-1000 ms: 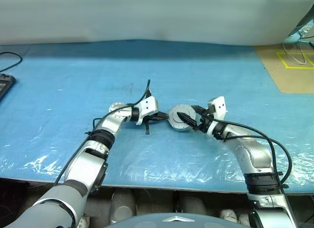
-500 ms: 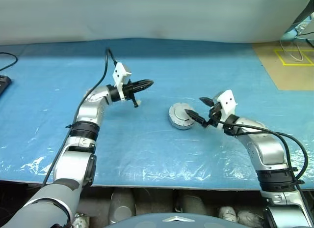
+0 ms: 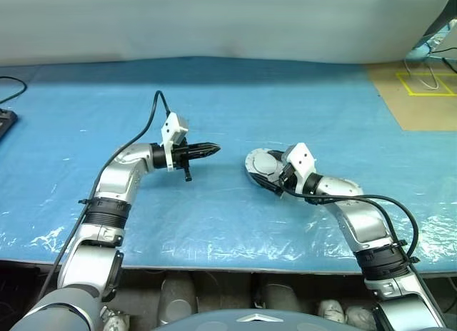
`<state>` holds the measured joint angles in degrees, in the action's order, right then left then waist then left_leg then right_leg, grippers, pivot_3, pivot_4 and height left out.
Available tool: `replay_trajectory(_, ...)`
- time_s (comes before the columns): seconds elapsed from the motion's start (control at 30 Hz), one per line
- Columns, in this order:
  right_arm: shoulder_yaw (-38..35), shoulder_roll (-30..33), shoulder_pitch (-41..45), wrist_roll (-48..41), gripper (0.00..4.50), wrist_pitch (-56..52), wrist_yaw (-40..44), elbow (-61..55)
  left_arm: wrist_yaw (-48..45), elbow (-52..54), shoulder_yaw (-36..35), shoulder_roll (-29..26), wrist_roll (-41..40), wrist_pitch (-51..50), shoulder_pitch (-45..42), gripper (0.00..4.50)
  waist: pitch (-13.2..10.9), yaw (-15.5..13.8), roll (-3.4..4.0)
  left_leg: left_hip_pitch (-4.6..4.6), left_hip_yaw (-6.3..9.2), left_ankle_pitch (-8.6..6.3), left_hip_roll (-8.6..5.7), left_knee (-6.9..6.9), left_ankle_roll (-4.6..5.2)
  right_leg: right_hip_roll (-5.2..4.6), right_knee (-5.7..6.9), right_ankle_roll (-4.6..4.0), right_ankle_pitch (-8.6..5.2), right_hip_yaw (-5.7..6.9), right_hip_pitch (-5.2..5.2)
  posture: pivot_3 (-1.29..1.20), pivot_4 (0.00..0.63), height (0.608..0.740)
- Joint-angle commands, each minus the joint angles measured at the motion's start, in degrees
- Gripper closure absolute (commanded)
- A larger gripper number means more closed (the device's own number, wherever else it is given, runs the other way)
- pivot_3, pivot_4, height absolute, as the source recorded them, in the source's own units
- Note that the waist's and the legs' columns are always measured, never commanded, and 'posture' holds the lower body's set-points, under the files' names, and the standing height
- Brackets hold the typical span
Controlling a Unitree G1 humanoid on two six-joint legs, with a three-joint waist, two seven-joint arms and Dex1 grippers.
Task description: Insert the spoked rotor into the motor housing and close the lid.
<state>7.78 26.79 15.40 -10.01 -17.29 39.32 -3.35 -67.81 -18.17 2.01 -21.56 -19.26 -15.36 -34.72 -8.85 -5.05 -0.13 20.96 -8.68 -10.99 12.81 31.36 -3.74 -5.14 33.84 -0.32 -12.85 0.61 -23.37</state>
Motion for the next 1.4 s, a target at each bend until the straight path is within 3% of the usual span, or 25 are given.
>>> replay_trajectory(0.03, -0.4, -0.2, 0.1, 0.8, 0.38, 0.6, -0.3, 2.0, 0.5, 1.8, 0.0, -0.2, -0.5, 0.8, 0.3, 4.5, 0.0, 0.2, 0.0, 0.0, 0.0, 0.0, 0.0, 0.01, 0.0, 0.0, 0.0, 0.0, 0.0, -0.01, 0.0, 0.0, 0.15, 0.74)
replay_trajectory(0.17, -1.0, -0.2, 0.2, -0.1, 1.52, -0.6, -0.1, 1.9, 0.5, 1.5, 0.2, -0.2, -0.4, 1.2, 0.5, 4.5, 0.0, 0.6, -0.01, 0.01, 0.0, 0.0, -0.02, 0.09, 0.01, 0.0, 0.01, 0.0, 0.01, -0.02, 0.03, 0.0, 0.15, 0.74)
replay_trajectory(0.3, -1.9, -0.5, 0.9, -1.2, 1.54, -2.6, -0.4, 1.6, 0.5, 0.8, 0.5, 0.1, -0.2, 1.8, 0.4, 4.5, 0.0, 0.7, 0.0, 0.02, 0.01, 0.02, -0.01, 0.12, 0.04, 0.0, 0.03, 0.0, 0.01, -0.02, 0.03, 0.0, 0.15, 0.74)
replay_trajectory(0.5, -6.7, -0.6, 2.0, -11.0, 1.54, -11.5, 3.1, -2.3, 0.6, 0.1, 1.1, 0.7, 0.0, 2.4, 0.3, 4.5, 0.0, 0.7, -0.01, 0.04, 0.01, 0.05, -0.02, 0.22, 0.1, -0.01, 0.14, -0.03, 0.0, -0.02, 0.03, 0.0, 0.15, 0.74)
replay_trajectory(0.93, -2.2, 1.8, 2.6, -4.1, 1.54, -6.8, 4.8, 2.2, 1.5, 1.0, 1.9, 1.2, -0.1, 2.4, 1.1, 4.5, 0.0, 0.7, -0.01, 0.03, 0.02, 0.11, 0.02, 0.41, 0.21, -0.02, 0.45, -0.07, -0.03, -0.02, -0.01, 0.0, 0.15, 0.74)
replay_trajectory(1.2, 0.7, 2.7, 1.5, 1.5, 1.54, -0.6, 5.1, 10.9, 1.9, 1.6, 2.1, 1.5, -0.3, 2.2, 1.3, 4.5, 0.0, 0.7, -0.02, -0.09, 0.02, -0.01, 0.06, 0.87, 0.03, -0.04, 0.84, -0.19, -0.1, -0.13, 0.03, 0.0, 0.15, 0.74)
replay_trajectory(1.4, 1.7, -0.2, 1.0, 2.0, 1.54, -0.5, 2.8, 14.2, 2.0, 1.4, 2.2, 1.7, -0.2, 2.4, 1.0, 4.5, 0.1, 0.9, -0.12, -0.52, -0.01, -0.01, 0.05, 0.93, 0.06, -0.04, 0.89, -0.19, -0.1, -0.24, 0.37, 0.0, 0.15, 0.74)
